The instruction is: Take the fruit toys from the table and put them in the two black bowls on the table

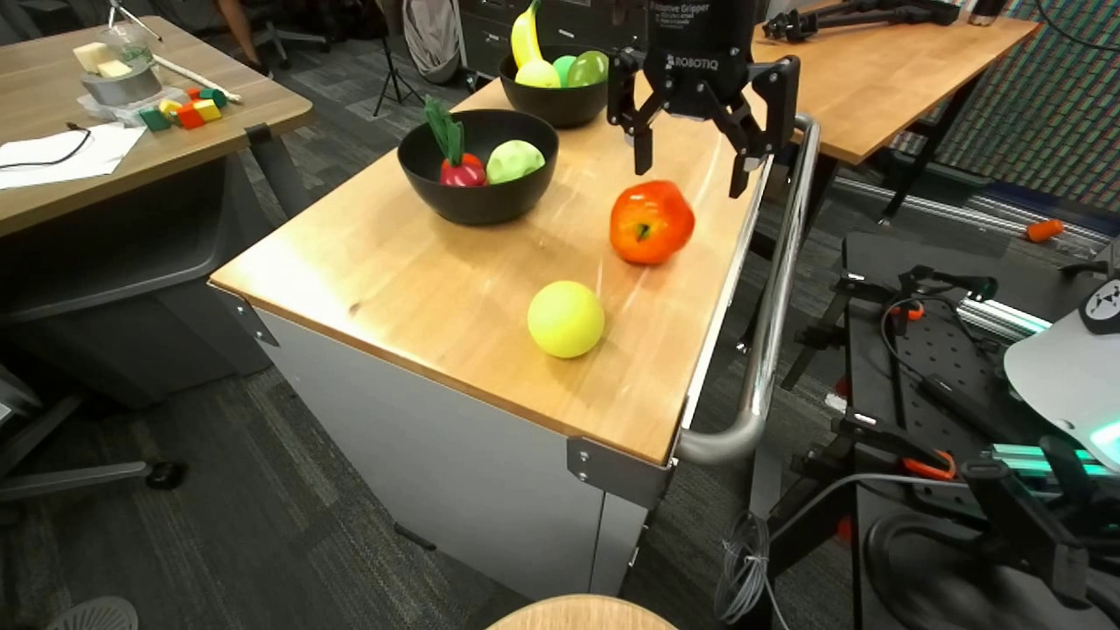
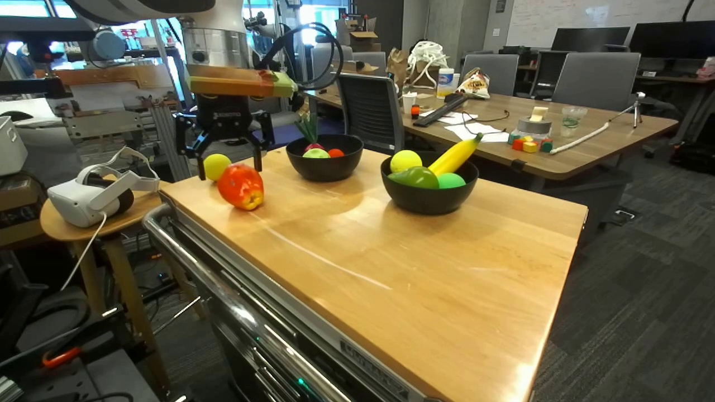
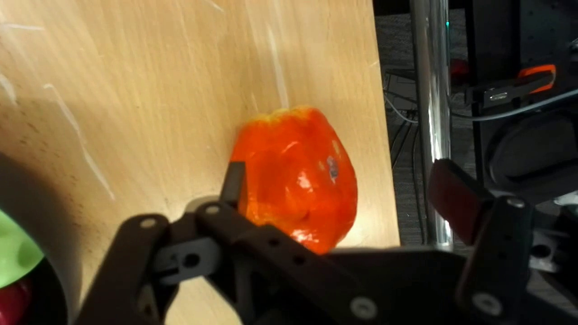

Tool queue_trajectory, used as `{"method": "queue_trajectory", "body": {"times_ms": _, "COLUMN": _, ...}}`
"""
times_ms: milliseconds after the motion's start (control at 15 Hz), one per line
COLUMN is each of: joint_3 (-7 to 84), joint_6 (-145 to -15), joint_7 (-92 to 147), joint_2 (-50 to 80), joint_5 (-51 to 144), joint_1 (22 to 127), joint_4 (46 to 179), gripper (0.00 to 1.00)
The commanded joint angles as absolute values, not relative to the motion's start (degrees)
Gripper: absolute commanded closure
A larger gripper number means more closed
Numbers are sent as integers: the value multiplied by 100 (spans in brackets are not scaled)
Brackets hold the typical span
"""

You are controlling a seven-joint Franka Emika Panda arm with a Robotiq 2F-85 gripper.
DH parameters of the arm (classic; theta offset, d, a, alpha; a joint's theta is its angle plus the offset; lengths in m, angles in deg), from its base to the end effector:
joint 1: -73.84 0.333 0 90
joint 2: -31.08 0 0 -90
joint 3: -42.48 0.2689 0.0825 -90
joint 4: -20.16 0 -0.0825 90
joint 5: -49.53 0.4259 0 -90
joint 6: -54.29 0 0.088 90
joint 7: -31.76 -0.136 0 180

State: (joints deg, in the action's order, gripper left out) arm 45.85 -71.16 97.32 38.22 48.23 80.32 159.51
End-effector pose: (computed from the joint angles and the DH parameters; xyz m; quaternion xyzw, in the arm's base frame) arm 0.4838 0.0817 0.2395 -0.7856 -0.6157 0.0581 0.0166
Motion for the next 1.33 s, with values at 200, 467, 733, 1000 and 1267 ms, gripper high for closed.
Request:
{"method": "queue_trajectory", "body": {"times_ms": 200, "joint_3": 4693, "joint_6": -7939, "joint_7": 9166, "joint_2": 3393, "joint_5": 4879, "joint_1": 8076, "joint_4": 16064, "gripper": 0}}
{"method": "queue_trajectory", "body": {"times_ms": 467, "joint_3": 4739, "joint_6": -8001, "joint_7": 9189, "joint_2": 3218, "joint_5": 5007, "joint_1": 8046, "joint_4": 16048, "gripper": 41}}
{"method": "queue_trajectory", "body": {"times_ms": 733, "joint_3": 4744, "joint_6": -8142, "joint_7": 8849, "joint_2": 3528, "joint_5": 5124, "joint_1": 8041, "joint_4": 16136, "gripper": 43}}
{"method": "queue_trajectory", "body": {"times_ms": 1000, "joint_3": 4798, "joint_6": -8608, "joint_7": 7916, "joint_2": 3977, "joint_5": 5016, "joint_1": 8086, "joint_4": 16069, "gripper": 43}}
{"method": "queue_trajectory", "body": {"times_ms": 1267, "joint_3": 4866, "joint_6": -9198, "joint_7": 6581, "joint_2": 3828, "joint_5": 4130, "joint_1": 7963, "joint_4": 15693, "gripper": 43}}
